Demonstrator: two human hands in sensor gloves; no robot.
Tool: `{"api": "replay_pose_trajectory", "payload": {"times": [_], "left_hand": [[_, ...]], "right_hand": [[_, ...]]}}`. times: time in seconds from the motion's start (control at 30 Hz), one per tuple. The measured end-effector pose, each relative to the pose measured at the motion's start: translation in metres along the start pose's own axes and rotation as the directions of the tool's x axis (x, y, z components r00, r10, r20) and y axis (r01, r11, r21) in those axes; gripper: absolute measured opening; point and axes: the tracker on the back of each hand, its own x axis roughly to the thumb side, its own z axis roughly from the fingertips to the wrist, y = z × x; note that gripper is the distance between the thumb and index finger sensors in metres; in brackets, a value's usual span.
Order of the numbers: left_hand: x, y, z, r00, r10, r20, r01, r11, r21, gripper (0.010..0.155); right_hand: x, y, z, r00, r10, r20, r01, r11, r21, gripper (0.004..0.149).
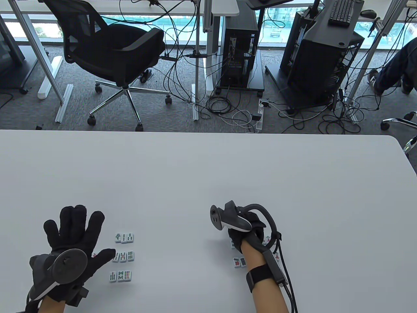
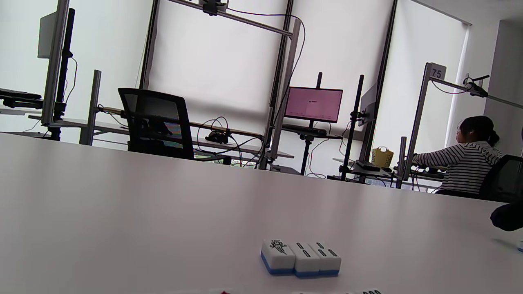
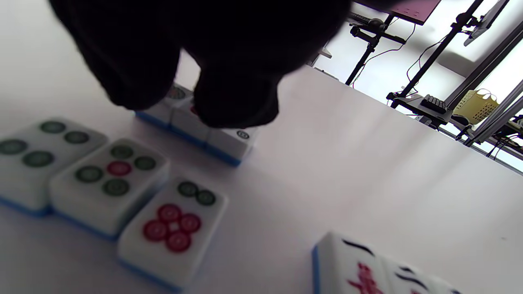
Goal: Mahjong suit sorting
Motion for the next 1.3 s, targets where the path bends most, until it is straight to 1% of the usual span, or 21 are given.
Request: {"api": "replay_pose_trajectory", "payload": {"times": [0.17,0.3,0.4,0.47,0.53,0.63,0.7,0.83,0.93,1.03,1.13,1.2,1.3], "left_hand": [[0.000,0.000,0.000,1.000,0.006,0.004,-0.006,1.000,-0.001,0.093],[0.001,-0.001,-0.001,1.000,0.010,0.009,-0.010,1.000,-0.012,0.093],[0.002,-0.002,-0.001,1.000,0.008,0.016,-0.008,1.000,-0.020,0.093],[0.003,-0.002,-0.001,1.000,0.006,0.018,-0.005,1.000,-0.020,0.093],[0.003,-0.003,-0.001,1.000,0.007,0.020,-0.007,1.000,-0.023,0.093],[0.004,-0.003,-0.001,1.000,0.007,0.022,-0.007,1.000,-0.027,0.093],[0.004,-0.003,-0.001,1.000,0.008,0.023,-0.008,0.999,-0.031,0.093],[0.005,-0.003,-0.001,1.000,0.012,0.025,-0.011,0.999,-0.035,0.093],[0.005,-0.003,-0.001,1.000,0.014,0.026,-0.013,0.999,-0.034,0.093],[0.005,-0.003,-0.001,1.000,0.015,0.026,-0.014,0.999,-0.035,0.093],[0.005,-0.003,-0.001,1.000,0.016,0.024,-0.015,0.999,-0.038,0.092],[0.005,-0.002,-0.001,1.000,0.018,0.024,-0.017,0.999,-0.038,0.093],[0.005,-0.002,-0.001,1.000,0.020,0.022,-0.020,0.999,-0.037,0.093]], "right_hand": [[0.007,0.009,-0.008,1.000,0.010,-0.003,-0.010,0.999,0.031,0.061],[0.010,0.009,-0.010,1.000,-0.016,0.006,0.016,1.000,0.005,0.057],[0.014,0.007,-0.012,1.000,-0.007,0.018,0.007,1.000,0.003,0.056],[0.020,-0.001,-0.012,1.000,0.000,0.031,0.001,1.000,-0.011,0.055],[0.037,-0.015,-0.011,0.995,-0.072,0.068,0.077,0.994,-0.076,0.056],[0.064,-0.029,-0.011,0.982,-0.150,0.115,0.160,0.983,-0.089,0.057],[0.088,-0.038,-0.014,0.976,-0.150,0.156,0.167,0.981,-0.102,0.057],[0.123,-0.046,-0.019,0.967,-0.155,0.200,0.179,0.978,-0.109,0.056],[0.139,-0.049,-0.022,0.964,-0.157,0.215,0.182,0.978,-0.101,0.056],[0.145,-0.048,-0.024,0.967,-0.142,0.212,0.165,0.982,-0.093,0.056],[0.140,-0.049,-0.022,0.966,-0.138,0.217,0.156,0.985,-0.068,0.058],[0.131,-0.052,-0.018,0.964,-0.136,0.229,0.156,0.985,-0.069,0.062],[0.104,-0.061,-0.011,0.967,-0.139,0.213,0.166,0.979,-0.118,0.064]]}}
